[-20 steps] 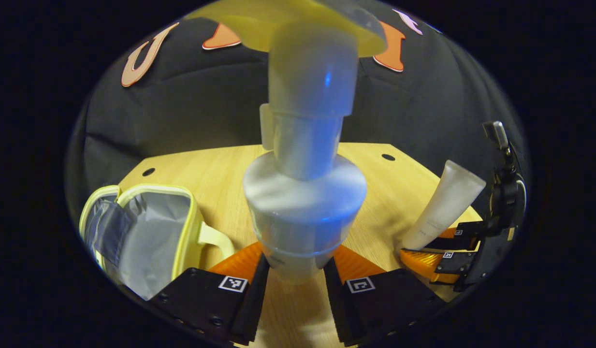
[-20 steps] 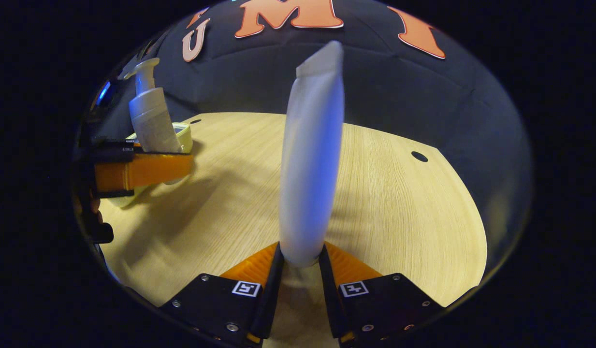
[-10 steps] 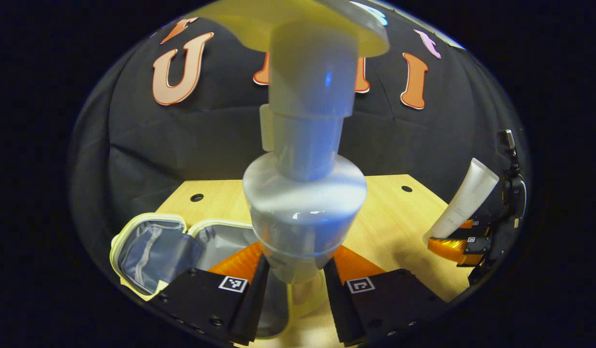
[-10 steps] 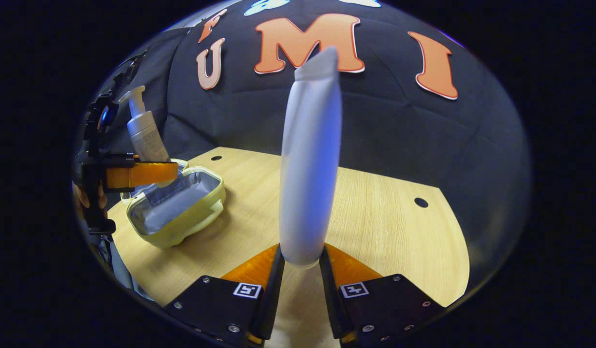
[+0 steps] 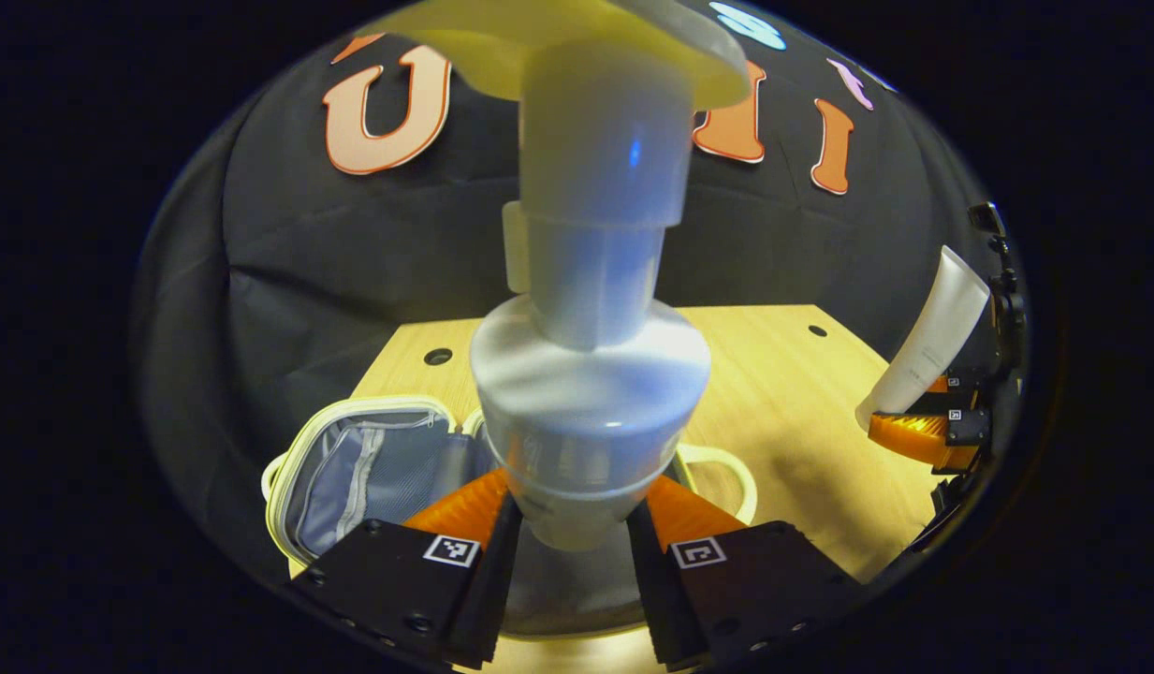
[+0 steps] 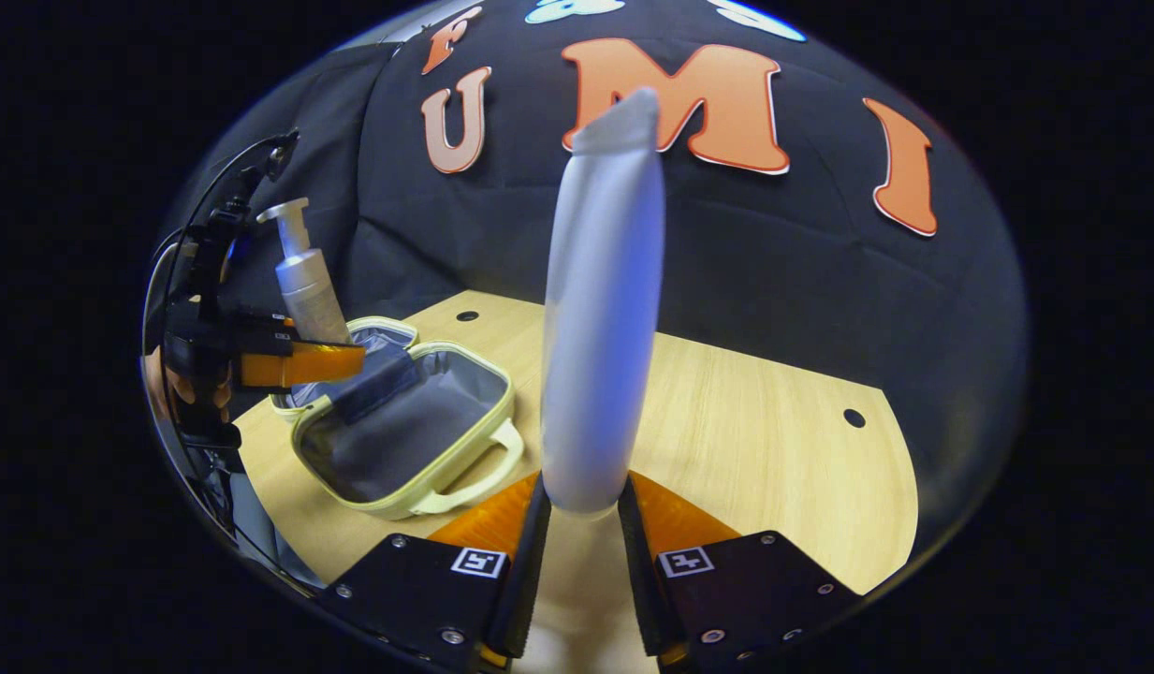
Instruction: First open the suitcase, pack the skin care products into it, and then close the suitcase.
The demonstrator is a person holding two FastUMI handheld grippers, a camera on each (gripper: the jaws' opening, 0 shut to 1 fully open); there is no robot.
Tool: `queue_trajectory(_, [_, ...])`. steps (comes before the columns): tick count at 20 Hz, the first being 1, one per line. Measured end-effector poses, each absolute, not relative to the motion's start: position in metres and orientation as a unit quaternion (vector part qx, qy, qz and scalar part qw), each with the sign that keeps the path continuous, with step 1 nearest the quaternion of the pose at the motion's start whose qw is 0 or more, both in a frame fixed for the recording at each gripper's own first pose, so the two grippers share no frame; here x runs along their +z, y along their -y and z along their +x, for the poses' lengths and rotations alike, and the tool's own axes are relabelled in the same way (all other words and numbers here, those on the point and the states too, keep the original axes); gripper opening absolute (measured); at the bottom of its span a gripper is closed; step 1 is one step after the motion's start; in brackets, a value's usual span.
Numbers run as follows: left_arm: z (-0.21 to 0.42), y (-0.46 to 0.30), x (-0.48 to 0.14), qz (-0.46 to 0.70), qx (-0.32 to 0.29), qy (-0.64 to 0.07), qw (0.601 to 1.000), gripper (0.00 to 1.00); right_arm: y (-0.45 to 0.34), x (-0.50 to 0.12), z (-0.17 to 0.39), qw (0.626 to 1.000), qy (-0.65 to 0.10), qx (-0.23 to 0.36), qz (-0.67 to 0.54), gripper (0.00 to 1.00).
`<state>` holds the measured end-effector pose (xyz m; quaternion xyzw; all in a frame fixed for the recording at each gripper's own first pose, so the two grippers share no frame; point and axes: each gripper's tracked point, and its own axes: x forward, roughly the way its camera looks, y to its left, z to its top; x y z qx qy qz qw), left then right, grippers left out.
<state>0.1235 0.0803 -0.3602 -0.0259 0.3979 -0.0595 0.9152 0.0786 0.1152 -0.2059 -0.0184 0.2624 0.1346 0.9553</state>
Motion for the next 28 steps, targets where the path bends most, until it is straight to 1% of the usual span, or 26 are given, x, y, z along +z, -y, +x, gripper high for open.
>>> queue_trajectory(3, [0.111, -0.096, -0.385, -0.037, -0.085, -0.442, 0.892, 0.60, -0.154, -0.204, 0.079, 0.951, -0.274, 0.142, -0.004, 0.45])
queue_trajectory(5, [0.107, -0.100, -0.394, -0.036, -0.096, -0.457, 0.884, 0.61, -0.167, -0.203, 0.076, 0.950, -0.278, 0.144, -0.004, 0.45])
queue_trajectory(6, [0.105, -0.102, -0.398, -0.038, -0.101, -0.464, 0.879, 0.60, -0.173, -0.203, 0.075, 0.949, -0.280, 0.145, 0.000, 0.41])
queue_trajectory(7, [0.103, -0.102, -0.401, -0.040, -0.105, -0.473, 0.874, 0.60, -0.179, -0.204, 0.075, 0.949, -0.282, 0.143, 0.002, 0.45])
queue_trajectory(11, [0.092, -0.099, -0.421, -0.036, -0.135, -0.516, 0.845, 0.60, -0.199, -0.207, 0.069, 0.945, -0.295, 0.139, 0.011, 0.45])
queue_trajectory(12, [0.091, -0.097, -0.427, -0.035, -0.141, -0.524, 0.839, 0.61, -0.201, -0.209, 0.069, 0.945, -0.297, 0.133, 0.012, 0.45])
queue_trajectory(15, [0.091, -0.087, -0.439, -0.029, -0.164, -0.565, 0.808, 0.60, -0.216, -0.211, 0.064, 0.945, -0.307, 0.112, 0.030, 0.45])
queue_trajectory(19, [0.094, -0.076, -0.453, -0.023, -0.153, -0.606, 0.781, 0.60, -0.234, -0.220, 0.053, 0.937, -0.329, 0.110, 0.042, 0.45])
queue_trajectory(21, [0.095, -0.082, -0.461, -0.013, -0.136, -0.636, 0.760, 0.60, -0.239, -0.223, 0.050, 0.933, -0.338, 0.118, 0.042, 0.45])
queue_trajectory(22, [0.094, -0.083, -0.467, -0.012, -0.123, -0.658, 0.743, 0.60, -0.240, -0.224, 0.051, 0.932, -0.338, 0.121, 0.043, 0.45])
queue_trajectory(27, [0.098, -0.079, -0.474, -0.011, -0.104, -0.668, 0.737, 0.60, -0.242, -0.227, 0.058, 0.927, -0.348, 0.130, 0.054, 0.45])
queue_trajectory(28, [0.098, -0.079, -0.475, -0.014, -0.089, -0.670, 0.737, 0.60, -0.241, -0.230, 0.059, 0.925, -0.351, 0.131, 0.054, 0.45])
